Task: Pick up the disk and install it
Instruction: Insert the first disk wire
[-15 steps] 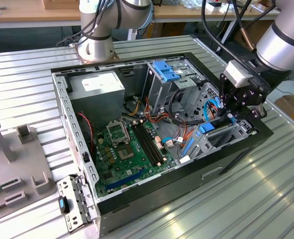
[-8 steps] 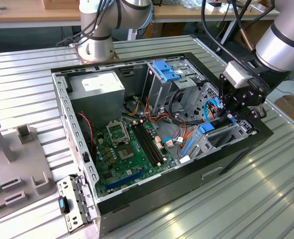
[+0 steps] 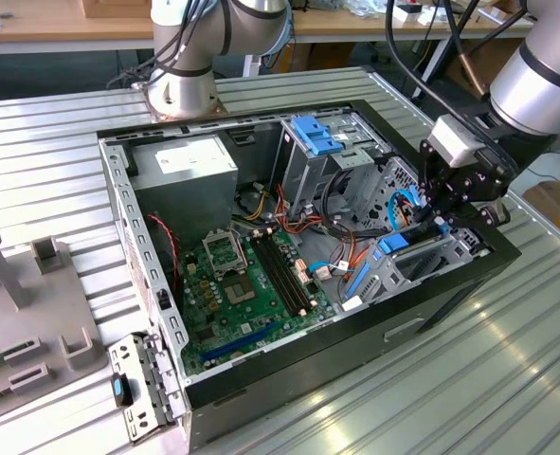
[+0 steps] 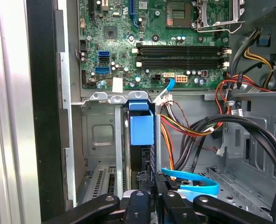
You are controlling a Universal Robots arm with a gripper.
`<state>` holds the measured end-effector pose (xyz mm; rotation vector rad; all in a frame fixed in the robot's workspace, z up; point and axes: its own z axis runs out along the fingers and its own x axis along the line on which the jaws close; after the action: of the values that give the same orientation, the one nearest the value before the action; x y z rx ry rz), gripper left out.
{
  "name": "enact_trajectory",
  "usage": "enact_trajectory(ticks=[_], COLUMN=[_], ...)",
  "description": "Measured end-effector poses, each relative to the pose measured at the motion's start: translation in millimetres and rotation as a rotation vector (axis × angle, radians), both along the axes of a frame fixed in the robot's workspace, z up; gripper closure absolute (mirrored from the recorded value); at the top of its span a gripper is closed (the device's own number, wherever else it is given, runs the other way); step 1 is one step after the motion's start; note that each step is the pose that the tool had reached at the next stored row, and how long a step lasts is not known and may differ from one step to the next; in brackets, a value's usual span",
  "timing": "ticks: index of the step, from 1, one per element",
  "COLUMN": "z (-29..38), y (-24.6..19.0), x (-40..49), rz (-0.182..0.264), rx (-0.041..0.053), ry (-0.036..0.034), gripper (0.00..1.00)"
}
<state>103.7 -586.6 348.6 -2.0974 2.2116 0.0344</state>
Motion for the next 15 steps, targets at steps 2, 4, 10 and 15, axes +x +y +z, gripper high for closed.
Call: enact_trajectory(ticks=[2, 4, 10, 15], z=[-0.6, -1.8, -5.9, -7.4], y=[0.0, 0.0, -0.4, -0.5], x=[0.0, 0.0, 0.0, 0.0], rz=[0.0, 0.0, 0.001, 0.001], rx=[0.0002, -0.0003, 0.0, -0.0004], ry=[0.0, 0.0, -0.0002, -0.0001], gripper=[0.84, 0.84, 0.84, 0.84])
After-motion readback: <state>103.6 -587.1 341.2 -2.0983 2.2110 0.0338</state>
